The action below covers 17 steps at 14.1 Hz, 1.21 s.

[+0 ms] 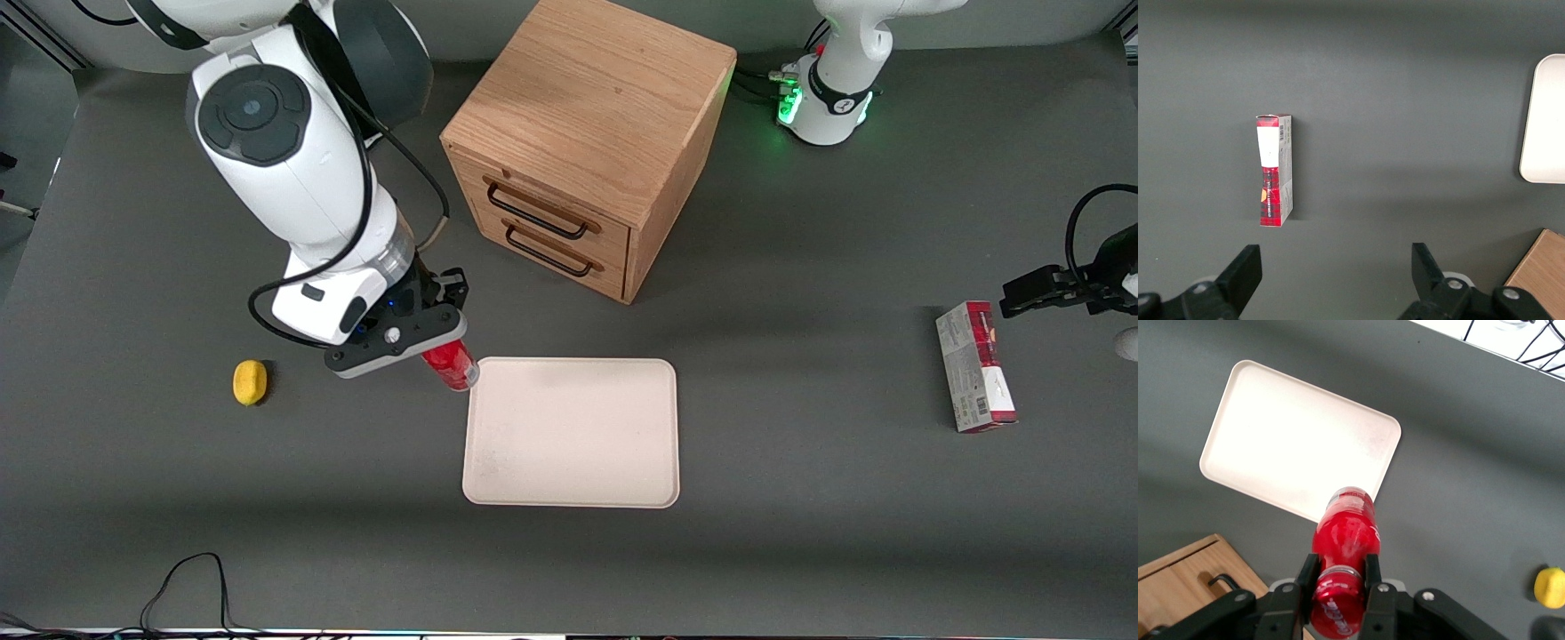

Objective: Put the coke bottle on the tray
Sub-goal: 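Lower the upright bottle onto the tray and open the right gripper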

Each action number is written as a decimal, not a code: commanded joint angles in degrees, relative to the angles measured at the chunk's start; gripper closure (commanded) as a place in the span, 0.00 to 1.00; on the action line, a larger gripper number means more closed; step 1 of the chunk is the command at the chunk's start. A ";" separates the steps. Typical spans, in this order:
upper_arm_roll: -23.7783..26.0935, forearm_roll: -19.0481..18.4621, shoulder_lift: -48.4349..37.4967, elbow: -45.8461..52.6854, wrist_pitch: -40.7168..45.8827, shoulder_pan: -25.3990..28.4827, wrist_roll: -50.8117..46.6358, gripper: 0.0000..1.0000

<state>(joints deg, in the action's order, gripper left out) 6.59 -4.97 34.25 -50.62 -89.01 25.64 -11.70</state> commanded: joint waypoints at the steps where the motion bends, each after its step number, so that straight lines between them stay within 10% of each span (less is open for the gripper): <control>1: -0.17 -1.36 4.05 0.26 -4.75 -0.85 -0.52 0.88; 15: -1.75 -1.71 19.89 -0.36 -20.67 -1.03 0.18 0.88; 17: -1.75 -1.71 20.42 -0.54 -20.77 -1.03 -0.08 0.71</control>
<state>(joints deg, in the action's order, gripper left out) 5.11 -5.24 54.48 -51.83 -109.30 24.25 -11.66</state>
